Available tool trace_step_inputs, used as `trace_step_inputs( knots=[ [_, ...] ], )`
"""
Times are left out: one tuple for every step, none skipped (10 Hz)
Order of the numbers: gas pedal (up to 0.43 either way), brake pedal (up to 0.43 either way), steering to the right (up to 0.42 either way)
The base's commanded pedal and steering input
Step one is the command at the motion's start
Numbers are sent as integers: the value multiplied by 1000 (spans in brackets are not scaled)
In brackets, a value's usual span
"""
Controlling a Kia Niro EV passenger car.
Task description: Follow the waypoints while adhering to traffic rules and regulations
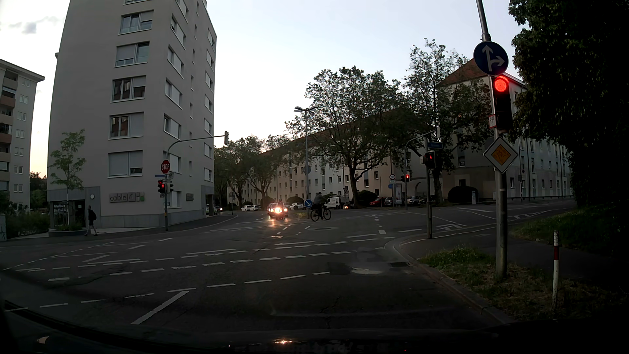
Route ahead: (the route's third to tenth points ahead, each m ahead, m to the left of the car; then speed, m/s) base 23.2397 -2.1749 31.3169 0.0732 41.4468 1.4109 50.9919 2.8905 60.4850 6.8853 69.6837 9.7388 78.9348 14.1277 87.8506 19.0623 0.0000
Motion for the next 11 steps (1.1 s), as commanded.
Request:
trace_step_inputs(
  knots=[
    [0, 244, 0],
    [0, 244, -1],
    [0, 238, 0],
    [0, 244, 0],
    [0, 244, 0],
    [0, 238, 0],
    [0, 244, 0],
    [0, 244, -1],
    [0, 244, 0],
    [0, 238, 0],
    [0, 244, 0]
  ],
)
